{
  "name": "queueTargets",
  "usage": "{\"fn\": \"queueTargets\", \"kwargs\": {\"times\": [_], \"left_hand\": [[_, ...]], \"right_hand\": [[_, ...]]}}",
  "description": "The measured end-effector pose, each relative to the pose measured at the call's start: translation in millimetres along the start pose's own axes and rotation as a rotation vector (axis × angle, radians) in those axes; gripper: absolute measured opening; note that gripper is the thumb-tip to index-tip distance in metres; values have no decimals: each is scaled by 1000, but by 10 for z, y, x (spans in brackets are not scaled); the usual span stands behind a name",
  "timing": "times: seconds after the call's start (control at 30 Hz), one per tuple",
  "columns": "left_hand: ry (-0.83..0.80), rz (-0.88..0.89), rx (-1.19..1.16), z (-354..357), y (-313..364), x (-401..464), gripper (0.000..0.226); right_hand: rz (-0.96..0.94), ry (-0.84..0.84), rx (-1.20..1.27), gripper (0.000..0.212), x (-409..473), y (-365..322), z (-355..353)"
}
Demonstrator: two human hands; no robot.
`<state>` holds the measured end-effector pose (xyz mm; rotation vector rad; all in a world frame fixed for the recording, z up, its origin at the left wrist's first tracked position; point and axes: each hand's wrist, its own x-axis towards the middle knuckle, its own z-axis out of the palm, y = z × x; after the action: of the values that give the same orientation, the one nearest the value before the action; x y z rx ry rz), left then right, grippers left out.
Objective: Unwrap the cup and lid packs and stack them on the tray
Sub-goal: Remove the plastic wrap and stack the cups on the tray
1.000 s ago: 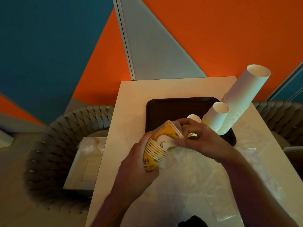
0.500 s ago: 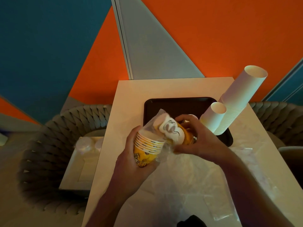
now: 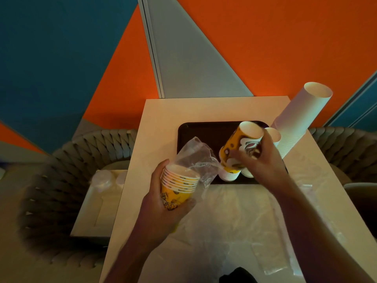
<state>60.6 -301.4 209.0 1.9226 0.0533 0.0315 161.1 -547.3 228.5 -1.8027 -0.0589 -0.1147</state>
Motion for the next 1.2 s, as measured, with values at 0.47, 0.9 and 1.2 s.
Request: {"fn": "queueTargets", "kwargs": {"times": [0.47, 0.9, 1.2], "left_hand": [[0, -9, 6, -8, -50, -31, 96], [5, -3, 6, -2, -73, -20, 99], [23, 23, 44, 1, -121, -22, 90]], "right_hand": [[-168, -72, -512, 63, 407, 384, -134], [-72, -236, -624, 64, 378, 746, -39], [-219, -44, -641, 45, 264, 382, -53]]}}
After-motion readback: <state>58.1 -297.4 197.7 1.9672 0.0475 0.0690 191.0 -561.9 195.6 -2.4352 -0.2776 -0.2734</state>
